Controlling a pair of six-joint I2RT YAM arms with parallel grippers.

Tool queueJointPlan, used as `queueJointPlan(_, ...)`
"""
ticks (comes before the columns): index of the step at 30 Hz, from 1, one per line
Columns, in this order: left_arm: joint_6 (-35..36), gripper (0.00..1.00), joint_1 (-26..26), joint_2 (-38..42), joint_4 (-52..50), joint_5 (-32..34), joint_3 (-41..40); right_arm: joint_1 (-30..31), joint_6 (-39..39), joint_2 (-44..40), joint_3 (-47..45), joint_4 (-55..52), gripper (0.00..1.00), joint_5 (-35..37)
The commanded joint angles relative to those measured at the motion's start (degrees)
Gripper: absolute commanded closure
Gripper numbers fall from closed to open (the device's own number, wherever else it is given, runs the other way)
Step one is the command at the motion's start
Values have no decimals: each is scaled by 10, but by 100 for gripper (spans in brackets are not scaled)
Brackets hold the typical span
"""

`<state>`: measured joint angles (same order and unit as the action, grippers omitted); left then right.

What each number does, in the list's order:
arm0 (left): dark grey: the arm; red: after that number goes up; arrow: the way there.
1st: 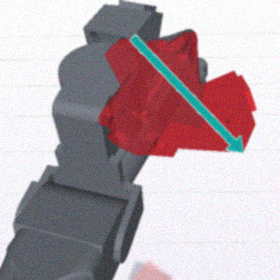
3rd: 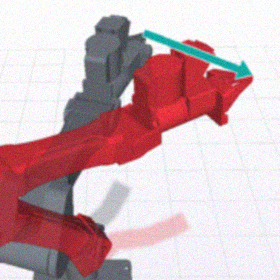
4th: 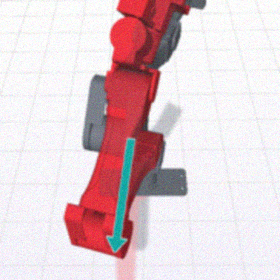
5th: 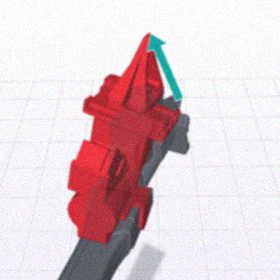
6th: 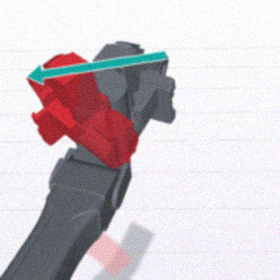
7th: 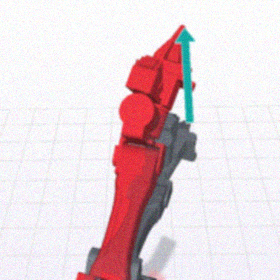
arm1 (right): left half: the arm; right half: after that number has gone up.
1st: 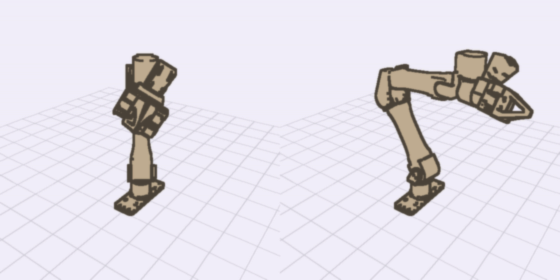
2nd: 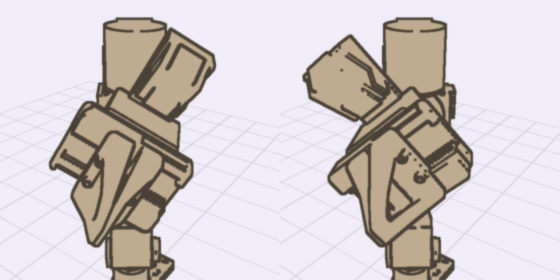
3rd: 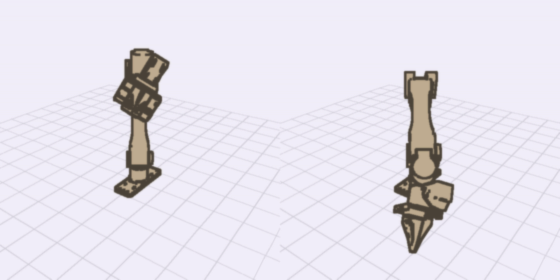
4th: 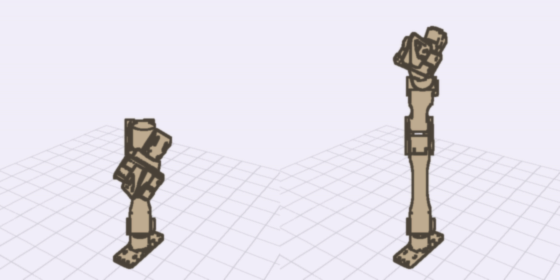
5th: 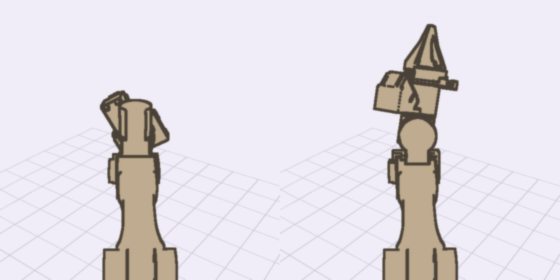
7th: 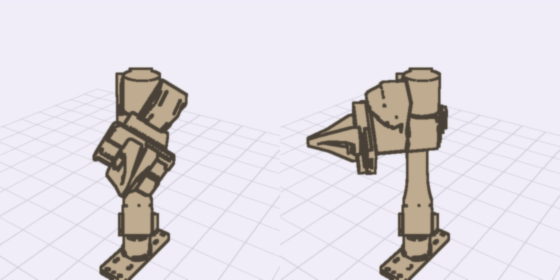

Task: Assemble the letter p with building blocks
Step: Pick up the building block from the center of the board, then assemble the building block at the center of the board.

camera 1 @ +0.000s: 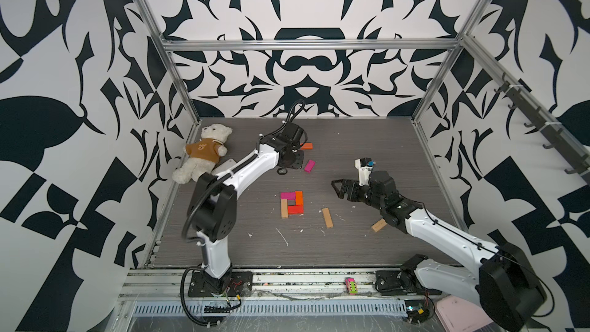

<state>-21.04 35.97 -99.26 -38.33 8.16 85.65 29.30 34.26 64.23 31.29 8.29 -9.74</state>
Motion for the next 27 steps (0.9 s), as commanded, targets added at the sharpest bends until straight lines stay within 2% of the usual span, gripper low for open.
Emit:
queueJointPlan(1,-99,82,25,103,-53,7,-81,0,-5,-4,11,42,1,-31)
queueJointPlan(7,-201,82,101,278,-115,30,-211,1,15,15,18,66,1,-88)
queueJointPlan(11,-260,82,144,328,-143,42,-261,2,36,33,16,67,1,-85)
queueJointPlan(15,-316,82,174,331,-128,14,-316,2,46,45,10,57,1,-67)
queueJointPlan(19,-359,82,220,301,-129,30,-330,14,40,45,12,21,1,-90)
queueJointPlan(24,-403,82,250,285,-118,40,-354,40,7,58,1,13,1,-133)
queueJointPlan(27,-424,82,258,275,-95,38,-381,67,-18,57,-6,3,2,-97)
